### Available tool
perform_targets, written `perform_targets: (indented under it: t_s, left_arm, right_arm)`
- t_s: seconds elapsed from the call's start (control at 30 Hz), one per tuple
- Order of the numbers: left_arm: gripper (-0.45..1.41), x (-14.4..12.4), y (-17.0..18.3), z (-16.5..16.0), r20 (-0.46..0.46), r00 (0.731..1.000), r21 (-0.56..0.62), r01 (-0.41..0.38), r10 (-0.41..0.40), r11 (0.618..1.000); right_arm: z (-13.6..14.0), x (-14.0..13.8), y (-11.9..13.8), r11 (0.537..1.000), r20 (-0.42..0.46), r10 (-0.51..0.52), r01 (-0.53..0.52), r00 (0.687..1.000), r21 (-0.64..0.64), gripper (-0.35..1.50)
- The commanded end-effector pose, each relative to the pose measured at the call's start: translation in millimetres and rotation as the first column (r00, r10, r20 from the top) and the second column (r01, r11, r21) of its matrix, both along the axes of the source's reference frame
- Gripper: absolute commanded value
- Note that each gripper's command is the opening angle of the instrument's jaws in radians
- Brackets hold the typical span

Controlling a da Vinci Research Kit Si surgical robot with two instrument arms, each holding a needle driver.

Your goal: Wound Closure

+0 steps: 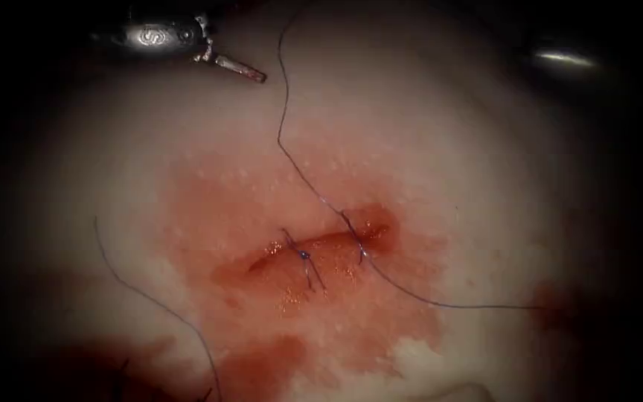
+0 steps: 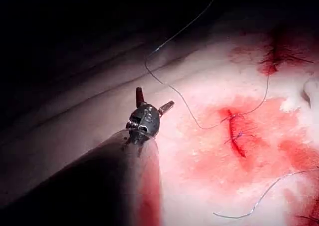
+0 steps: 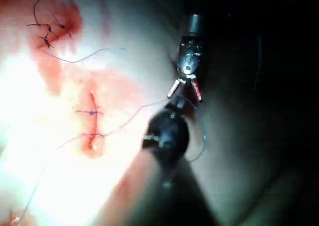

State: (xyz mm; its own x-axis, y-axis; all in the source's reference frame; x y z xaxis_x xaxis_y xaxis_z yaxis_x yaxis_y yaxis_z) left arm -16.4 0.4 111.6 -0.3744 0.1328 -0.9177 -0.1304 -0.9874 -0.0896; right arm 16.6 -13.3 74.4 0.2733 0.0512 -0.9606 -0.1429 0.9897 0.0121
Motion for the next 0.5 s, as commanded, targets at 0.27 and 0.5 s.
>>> perform_targets:
  t_s: [0.27, 0.5]
  left_arm:
    - [0.84, -1.2, 0.4, -2.6, 0.086, 0.992, 0.358, 0.05, -0.087, 0.932]
    - [0.66, -1.2, 2.4, -3.9, 0.116, 0.972, 0.55, 0.11, -0.206, 0.828]
  right_arm:
    - [0.8, 1.3, -3.3, 0.998, -0.014, -0.062, 0.062, 0.998, -0.02, -0.35]
    - [0.6, 2.0, -6.1, 0.993, -0.029, -0.11, 0.109, 0.993, -0.033, -0.35]
